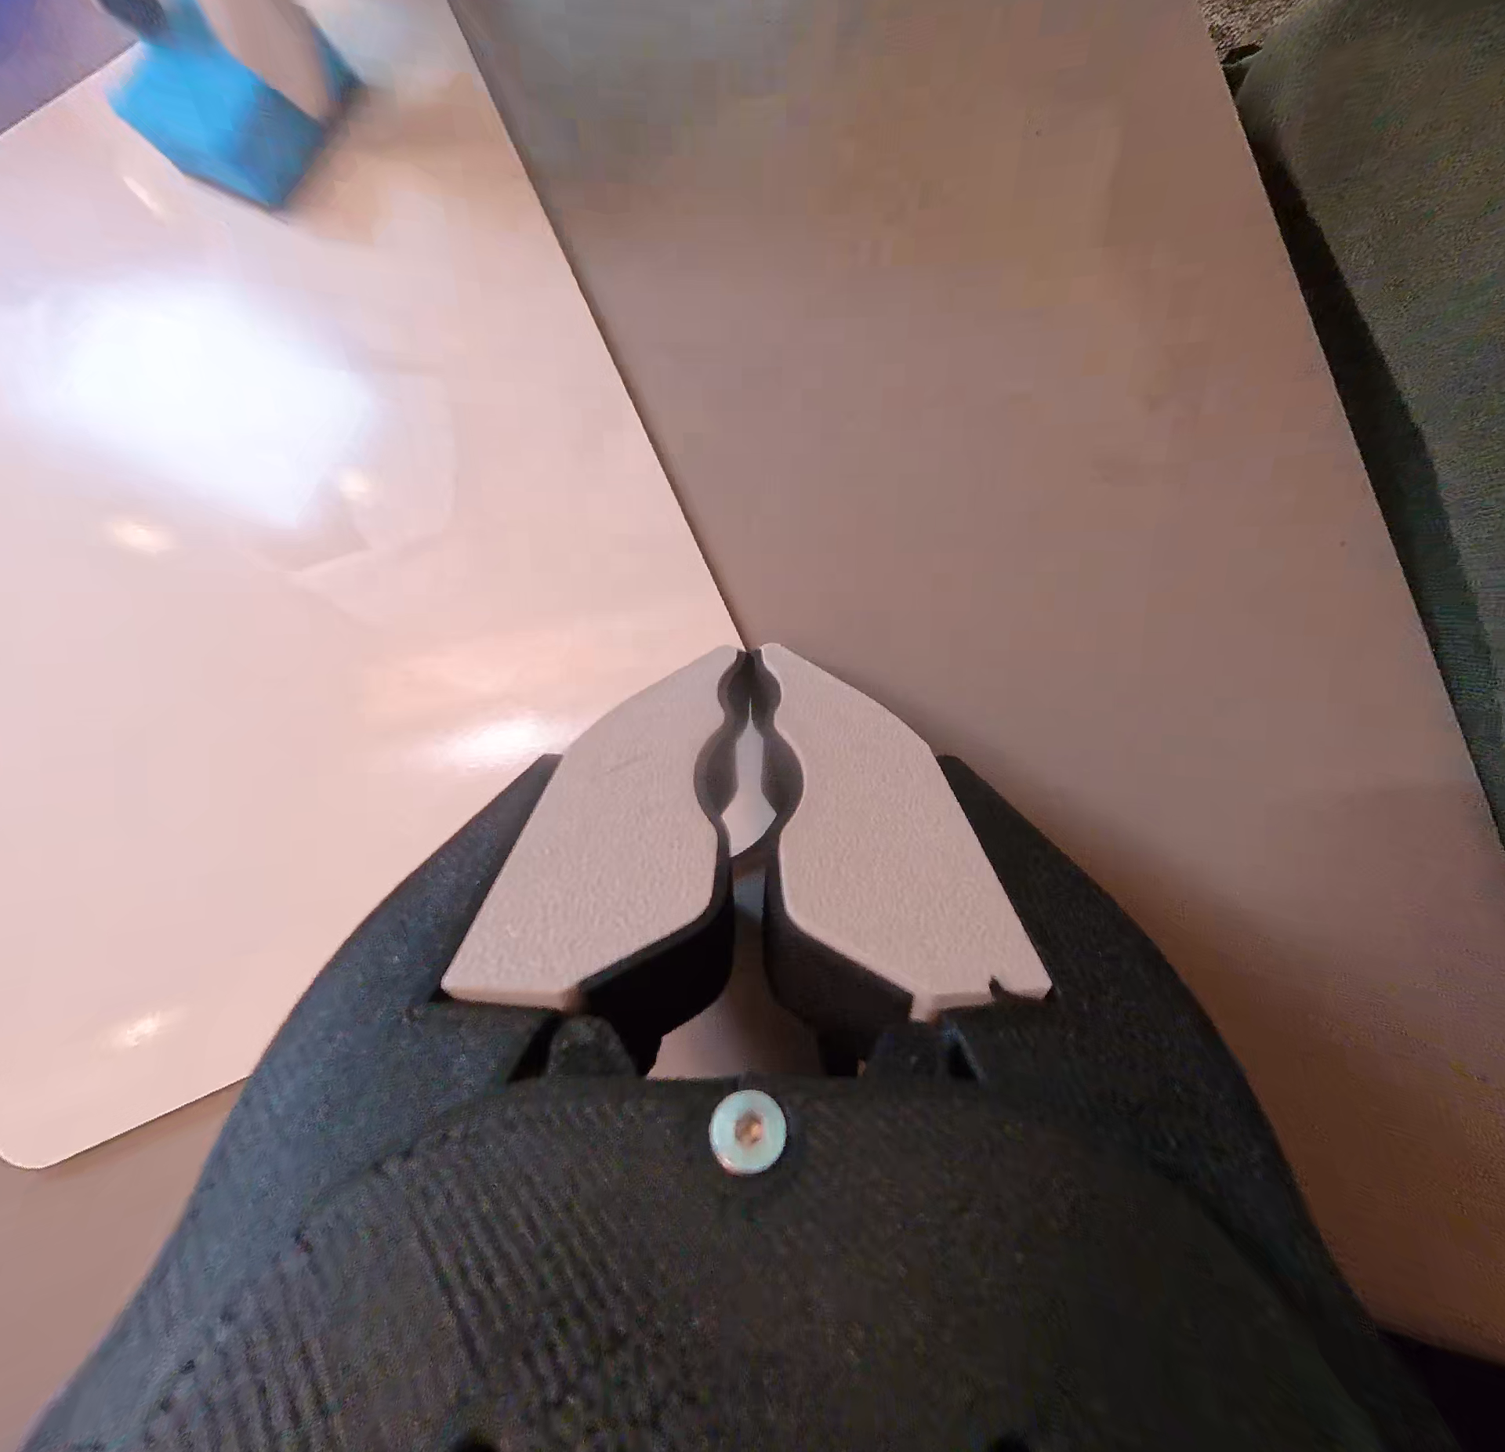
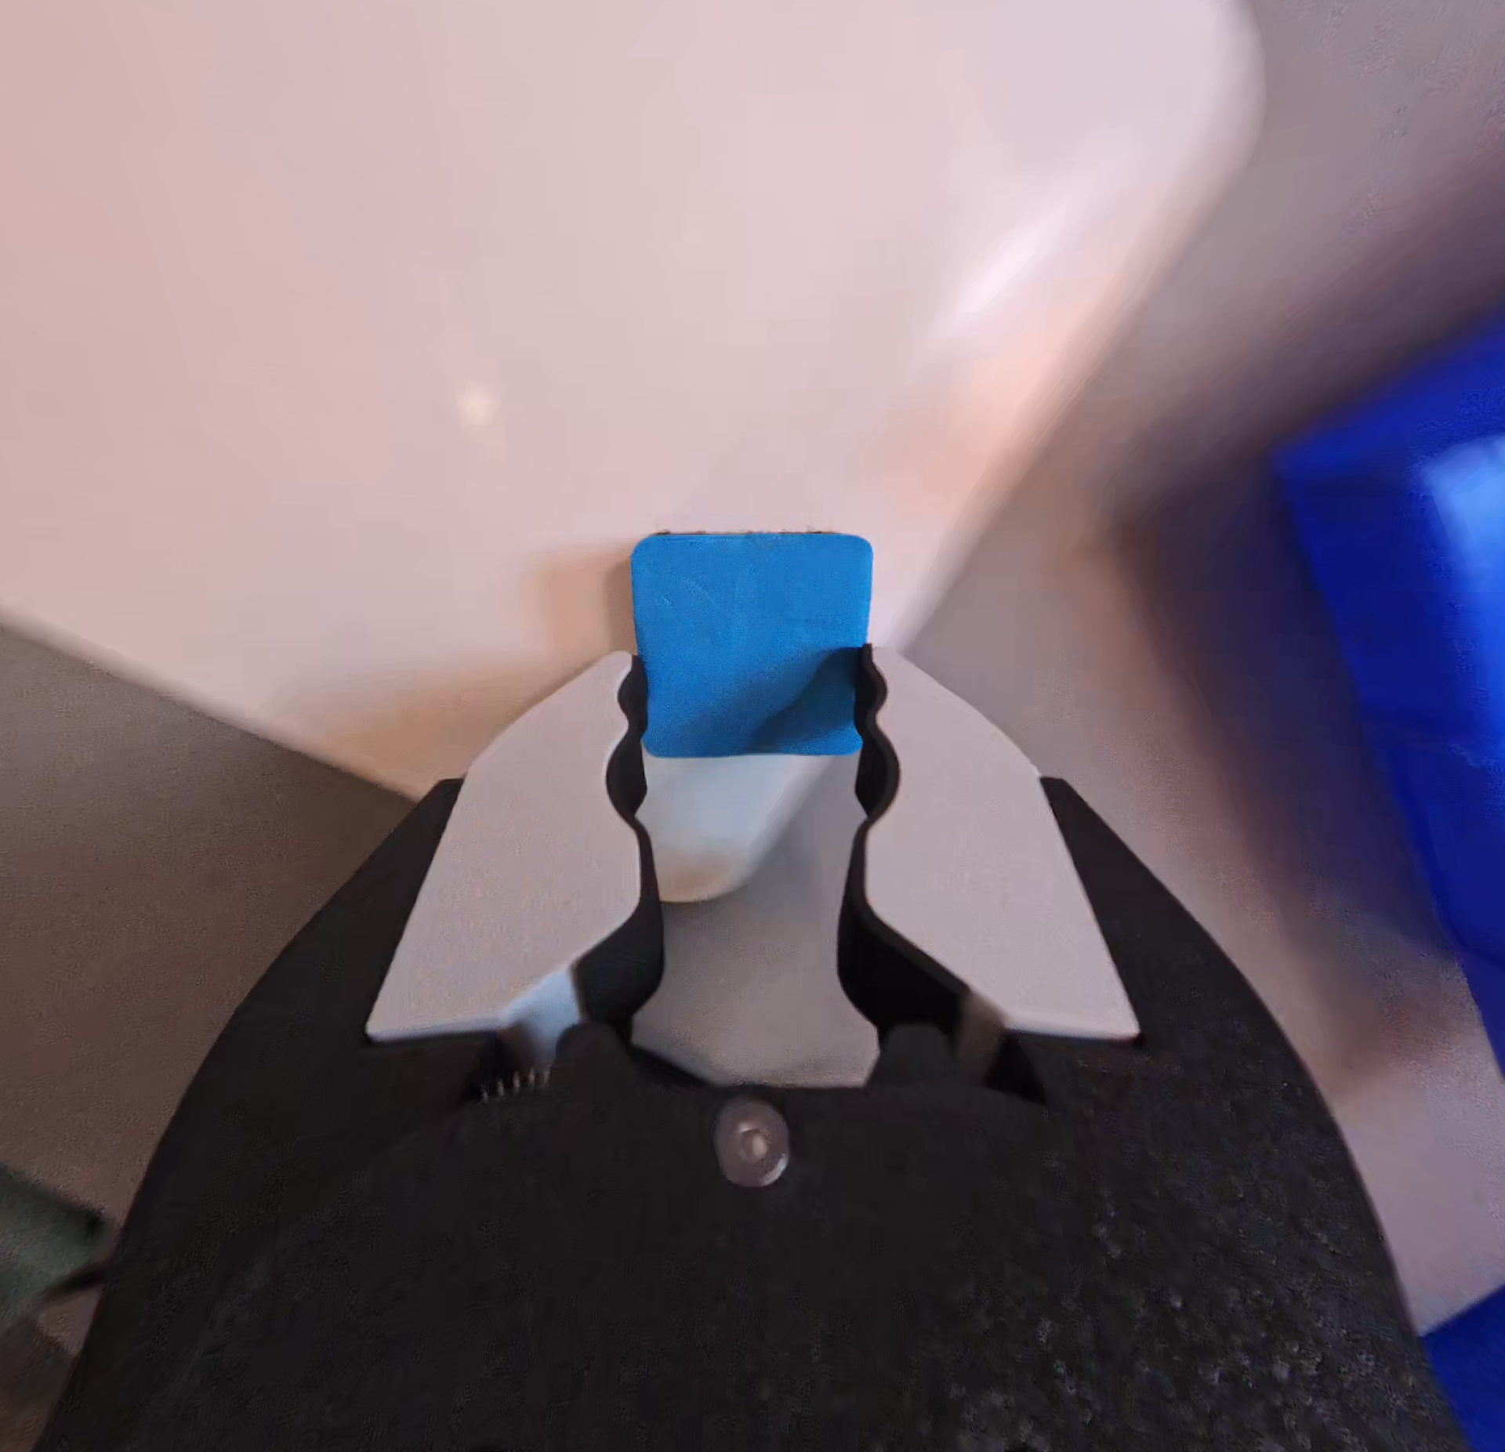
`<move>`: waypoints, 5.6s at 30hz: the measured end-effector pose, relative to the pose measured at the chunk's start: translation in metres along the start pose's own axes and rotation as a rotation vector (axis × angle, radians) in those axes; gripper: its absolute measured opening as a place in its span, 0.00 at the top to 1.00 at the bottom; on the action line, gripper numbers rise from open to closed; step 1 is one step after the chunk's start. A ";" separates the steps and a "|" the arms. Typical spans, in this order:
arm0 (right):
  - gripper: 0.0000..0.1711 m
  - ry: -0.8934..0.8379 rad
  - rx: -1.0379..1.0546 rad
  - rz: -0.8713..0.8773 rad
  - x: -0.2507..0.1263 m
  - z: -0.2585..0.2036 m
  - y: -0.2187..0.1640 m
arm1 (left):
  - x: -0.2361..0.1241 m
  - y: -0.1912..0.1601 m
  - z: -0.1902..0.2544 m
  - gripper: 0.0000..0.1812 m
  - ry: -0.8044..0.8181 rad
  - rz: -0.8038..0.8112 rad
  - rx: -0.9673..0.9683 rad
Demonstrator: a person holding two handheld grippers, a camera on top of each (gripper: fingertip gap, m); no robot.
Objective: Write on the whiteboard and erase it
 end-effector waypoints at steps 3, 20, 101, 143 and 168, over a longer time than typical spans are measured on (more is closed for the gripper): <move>0.71 0.012 0.185 0.048 -0.001 0.044 -0.016 | 0.000 0.000 0.000 1.00 0.003 0.001 0.013; 0.71 -0.013 0.111 0.043 -0.011 0.016 -0.043 | 0.000 0.000 0.001 1.00 -0.010 0.002 0.005; 0.69 -0.003 -0.150 1.006 -0.055 -0.033 0.064 | -0.037 0.031 -0.142 0.97 0.419 0.556 -0.534; 0.68 -0.167 0.337 0.742 0.023 0.093 0.156 | -0.041 -0.004 -0.100 0.96 0.510 0.325 -0.354; 0.64 0.032 -0.076 0.993 -0.069 -0.005 0.044 | -0.282 -0.189 -0.212 0.82 0.826 -0.474 -1.020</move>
Point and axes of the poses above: each gripper's, where its closed fingertips meet, x out along the fingers, y out of its top, z = x × y across the jaws, the point moved 3 cm from there along -x, back along the fingers, and after that the axes turned 1 degree about x, right-handed, at the moved point
